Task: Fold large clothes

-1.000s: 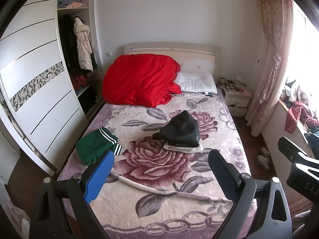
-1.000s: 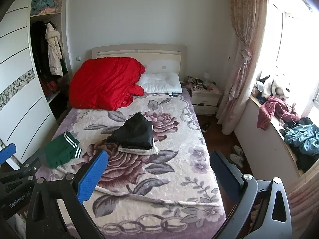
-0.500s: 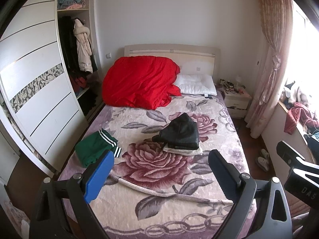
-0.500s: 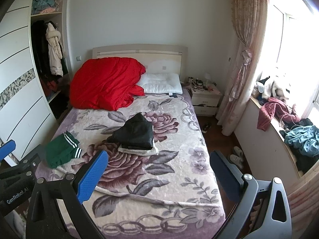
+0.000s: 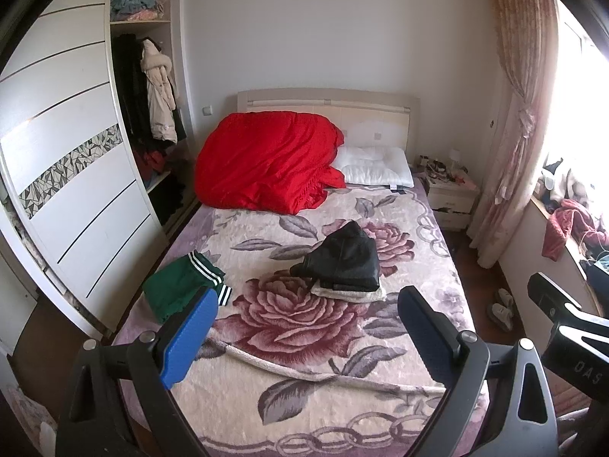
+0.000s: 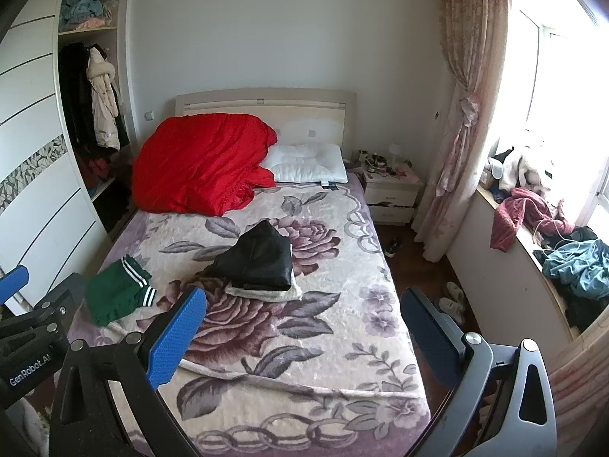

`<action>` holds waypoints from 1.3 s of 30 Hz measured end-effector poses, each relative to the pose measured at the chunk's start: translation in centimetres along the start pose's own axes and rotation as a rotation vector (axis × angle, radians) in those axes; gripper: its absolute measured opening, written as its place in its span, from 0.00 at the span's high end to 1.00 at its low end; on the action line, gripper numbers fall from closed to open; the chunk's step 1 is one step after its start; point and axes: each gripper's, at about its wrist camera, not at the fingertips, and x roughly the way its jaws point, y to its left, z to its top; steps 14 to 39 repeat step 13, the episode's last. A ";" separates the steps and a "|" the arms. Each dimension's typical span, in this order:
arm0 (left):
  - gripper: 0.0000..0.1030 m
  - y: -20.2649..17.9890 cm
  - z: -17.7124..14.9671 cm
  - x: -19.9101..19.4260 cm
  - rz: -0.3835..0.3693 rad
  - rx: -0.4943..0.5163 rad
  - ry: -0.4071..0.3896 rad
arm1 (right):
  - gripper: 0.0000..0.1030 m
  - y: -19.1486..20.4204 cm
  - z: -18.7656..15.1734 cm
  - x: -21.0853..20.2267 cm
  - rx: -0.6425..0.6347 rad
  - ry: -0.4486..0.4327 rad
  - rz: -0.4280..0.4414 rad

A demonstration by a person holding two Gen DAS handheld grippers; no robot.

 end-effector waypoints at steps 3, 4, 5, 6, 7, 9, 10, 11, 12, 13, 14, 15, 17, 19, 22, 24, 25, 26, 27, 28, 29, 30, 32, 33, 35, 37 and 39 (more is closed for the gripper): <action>0.06 -0.1 0.5 0.0 0.005 0.003 -0.002 | 0.00 0.0 -0.1 -0.1 0.000 -0.001 -0.001; 0.06 0.0 0.8 0.0 0.005 0.001 -0.002 | 0.00 0.0 0.0 0.0 0.001 -0.002 0.000; 0.06 0.0 0.8 0.0 0.006 0.001 -0.005 | 0.00 0.1 0.1 0.0 0.001 -0.002 -0.002; 0.06 0.0 0.9 0.0 0.008 0.000 -0.007 | 0.00 0.1 -0.1 0.0 0.001 -0.001 -0.002; 0.06 0.0 1.0 0.1 0.008 0.001 -0.007 | 0.00 0.0 0.0 0.0 0.002 -0.002 -0.001; 0.06 0.0 1.0 0.0 0.011 -0.003 -0.009 | 0.00 0.1 -0.1 0.0 -0.002 0.000 -0.002; 0.06 0.0 1.2 0.1 0.020 -0.005 -0.013 | 0.00 0.1 0.0 0.1 -0.003 0.000 -0.001; 0.06 0.1 1.1 0.0 0.020 -0.009 -0.014 | 0.00 0.1 -0.1 -0.1 0.001 -0.002 -0.001; 0.06 0.2 1.2 0.0 0.017 -0.013 -0.016 | 0.00 0.1 -0.1 -0.1 0.001 -0.003 -0.001; 0.06 0.2 1.3 0.1 0.015 -0.015 -0.016 | 0.00 0.1 0.1 0.0 -0.002 -0.003 0.001; 0.06 0.2 1.3 0.1 0.015 -0.015 -0.016 | 0.00 0.1 0.1 0.0 -0.002 -0.003 0.001; 0.06 0.2 1.3 0.1 0.015 -0.015 -0.016 | 0.00 0.1 0.1 0.0 -0.002 -0.003 0.001; 0.06 0.2 1.3 0.1 0.015 -0.015 -0.016 | 0.00 0.1 0.1 0.0 -0.002 -0.003 0.001; 0.06 0.2 1.3 0.1 0.015 -0.015 -0.016 | 0.00 0.1 0.1 0.0 -0.002 -0.003 0.001; 0.06 0.2 1.3 0.1 0.015 -0.015 -0.016 | 0.00 0.1 0.1 0.0 -0.002 -0.003 0.001; 0.06 0.2 1.3 0.1 0.015 -0.015 -0.016 | 0.00 0.1 0.1 0.0 -0.002 -0.003 0.001; 0.06 0.2 1.3 0.1 0.015 -0.015 -0.016 | 0.00 0.1 0.1 0.0 -0.002 -0.003 0.001; 0.06 0.2 1.3 0.1 0.015 -0.015 -0.016 | 0.00 0.1 0.1 0.0 -0.002 -0.003 0.001; 0.06 0.2 1.3 0.1 0.015 -0.015 -0.016 | 0.00 0.1 0.1 0.0 -0.002 -0.003 0.001; 0.06 0.2 1.3 0.1 0.015 -0.015 -0.016 | 0.00 0.1 0.1 0.0 -0.002 -0.003 0.001; 0.06 0.2 1.3 0.1 0.015 -0.015 -0.016 | 0.00 0.1 0.1 0.0 -0.002 -0.003 0.001; 0.06 0.2 1.3 0.1 0.015 -0.015 -0.016 | 0.00 0.1 0.1 0.0 -0.002 -0.003 0.001; 0.06 0.2 1.3 0.1 0.015 -0.015 -0.016 | 0.00 0.1 0.1 0.0 -0.002 -0.003 0.001; 0.06 0.2 1.3 0.1 0.015 -0.015 -0.016 | 0.00 0.1 0.1 0.0 -0.002 -0.003 0.001; 0.06 0.2 1.3 0.1 0.015 -0.015 -0.016 | 0.00 0.1 0.1 0.0 -0.002 -0.003 0.001; 0.06 0.2 1.3 0.1 0.015 -0.015 -0.016 | 0.00 0.1 0.1 0.0 -0.002 -0.003 0.001; 0.06 0.2 1.3 0.1 0.015 -0.015 -0.016 | 0.00 0.1 0.1 0.0 -0.002 -0.003 0.001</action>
